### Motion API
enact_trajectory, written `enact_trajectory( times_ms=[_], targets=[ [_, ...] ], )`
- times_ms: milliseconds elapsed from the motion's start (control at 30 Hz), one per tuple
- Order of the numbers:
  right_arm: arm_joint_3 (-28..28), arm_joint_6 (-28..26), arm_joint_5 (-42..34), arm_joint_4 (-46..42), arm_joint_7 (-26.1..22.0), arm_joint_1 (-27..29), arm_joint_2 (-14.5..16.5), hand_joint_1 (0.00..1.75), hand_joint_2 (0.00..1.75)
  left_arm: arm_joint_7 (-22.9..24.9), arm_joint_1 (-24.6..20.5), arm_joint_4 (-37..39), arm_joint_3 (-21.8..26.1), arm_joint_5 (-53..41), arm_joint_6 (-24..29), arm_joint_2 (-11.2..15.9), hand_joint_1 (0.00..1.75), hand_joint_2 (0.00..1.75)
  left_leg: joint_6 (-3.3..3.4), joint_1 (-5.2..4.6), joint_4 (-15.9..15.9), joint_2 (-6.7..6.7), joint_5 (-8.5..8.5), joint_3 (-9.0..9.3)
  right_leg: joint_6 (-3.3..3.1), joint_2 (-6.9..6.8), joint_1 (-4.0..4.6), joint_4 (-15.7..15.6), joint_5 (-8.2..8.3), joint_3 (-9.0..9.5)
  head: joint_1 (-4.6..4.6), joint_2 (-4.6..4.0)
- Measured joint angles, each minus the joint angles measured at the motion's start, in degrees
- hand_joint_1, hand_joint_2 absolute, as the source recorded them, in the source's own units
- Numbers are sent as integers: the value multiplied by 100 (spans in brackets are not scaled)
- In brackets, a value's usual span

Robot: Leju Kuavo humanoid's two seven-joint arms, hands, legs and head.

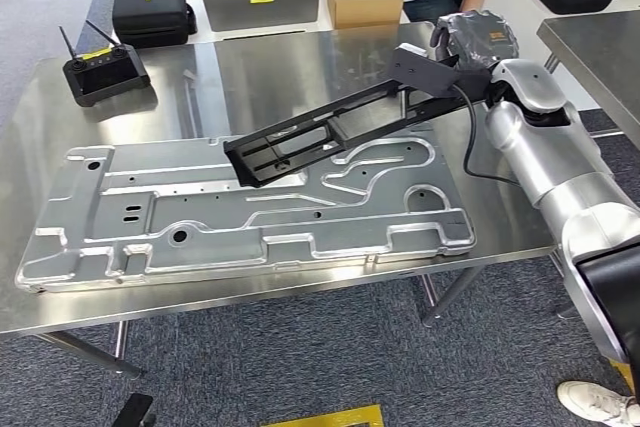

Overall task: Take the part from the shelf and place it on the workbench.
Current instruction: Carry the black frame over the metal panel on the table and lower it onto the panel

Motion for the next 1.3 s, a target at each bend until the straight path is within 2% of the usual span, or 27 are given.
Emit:
enact_trajectory(
  times_ms=[767, 1067, 1300],
  targets=[
    [-442, -306, -81, 160, -303, 412, 23, 175, 175, -111, 10, 0, -56, -26, 27, 126, 0, 175, 0, 0, 1, 1, 0, 0, 0, 1, 0, 0, 0, 0, 0, 0],
    [-574, -293, -36, 154, -303, 485, 69, 175, 175, 2, 7, 0, -57, 2, 67, 148, 0, 175, 0, -1, 1, 1, 0, 1, 0, 1, -1, 0, 1, 1, 0, 0],
    [-658, -279, 2, 91, -303, 562, 71, 175, 175, -213, 2, 0, -57, 58, 40, 166, 0, 175, 0, -1, 1, 0, 0, 1, 0, 1, -1, 0, 1, 0, 0, 0]
  ],
)
